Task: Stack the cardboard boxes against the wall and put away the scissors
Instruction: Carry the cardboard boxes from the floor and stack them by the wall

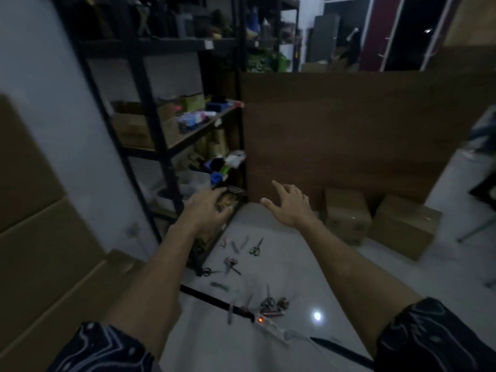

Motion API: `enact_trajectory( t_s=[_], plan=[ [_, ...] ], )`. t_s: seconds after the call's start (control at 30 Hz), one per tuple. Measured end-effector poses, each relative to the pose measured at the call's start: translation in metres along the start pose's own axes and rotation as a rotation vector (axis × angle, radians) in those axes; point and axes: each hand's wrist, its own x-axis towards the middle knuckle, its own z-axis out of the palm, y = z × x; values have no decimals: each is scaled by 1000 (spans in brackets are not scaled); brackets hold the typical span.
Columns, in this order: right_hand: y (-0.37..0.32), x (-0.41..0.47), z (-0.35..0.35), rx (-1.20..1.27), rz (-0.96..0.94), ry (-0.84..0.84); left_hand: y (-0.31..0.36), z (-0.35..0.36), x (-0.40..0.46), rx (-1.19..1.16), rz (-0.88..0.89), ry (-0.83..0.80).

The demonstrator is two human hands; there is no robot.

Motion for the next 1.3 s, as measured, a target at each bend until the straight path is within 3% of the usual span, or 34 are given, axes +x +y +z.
enact_trajectory(
  t_s=[0.2, 0.47, 0.7, 0.9, 1.3],
  plan=[
    [155, 10, 2, -18, 259, -3, 97, 126, 108, -136, 11, -244],
    [346, 73, 23, 50, 544, -106, 175, 285, 248, -206, 11, -401],
    [481, 104, -3, 153, 765, -96, 268, 365, 345, -218, 82, -588],
    [644, 148, -18, 241, 922, -39, 371, 454, 466, -245, 185, -663],
    [1003, 279, -31, 379, 1169, -84, 567, 699, 699, -365, -32, -861]
  ],
)
